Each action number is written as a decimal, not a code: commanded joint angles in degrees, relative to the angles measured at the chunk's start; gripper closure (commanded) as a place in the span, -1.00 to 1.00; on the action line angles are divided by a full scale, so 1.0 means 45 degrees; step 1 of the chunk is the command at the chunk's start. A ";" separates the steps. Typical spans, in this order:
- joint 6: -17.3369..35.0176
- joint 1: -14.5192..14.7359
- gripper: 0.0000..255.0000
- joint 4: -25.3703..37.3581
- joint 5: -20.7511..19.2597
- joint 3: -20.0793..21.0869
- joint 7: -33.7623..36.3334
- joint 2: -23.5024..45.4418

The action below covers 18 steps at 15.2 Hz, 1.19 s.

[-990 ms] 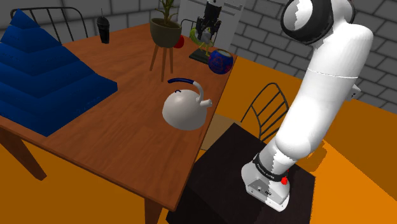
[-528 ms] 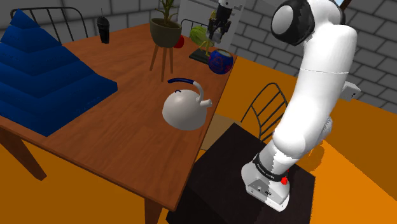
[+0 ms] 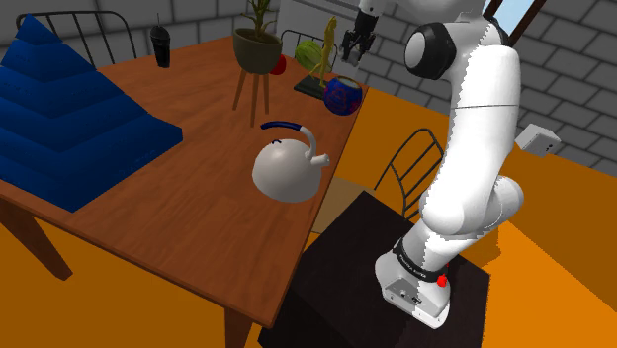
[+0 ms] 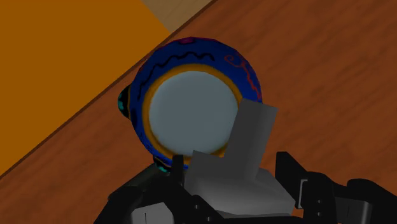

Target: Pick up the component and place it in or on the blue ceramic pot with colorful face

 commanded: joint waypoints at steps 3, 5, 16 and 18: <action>0.0131 -0.0321 1.00 0.0195 0.0111 -0.0017 -0.0325 0.0343; 0.0565 -0.0241 1.00 -0.0379 0.0089 -0.0027 -0.0353 0.0208; 0.2291 0.0000 1.00 -0.2411 0.0064 -0.0031 -0.0464 -0.0079; 0.2290 0.0000 1.00 -0.2409 0.0064 -0.0031 -0.0464 -0.0078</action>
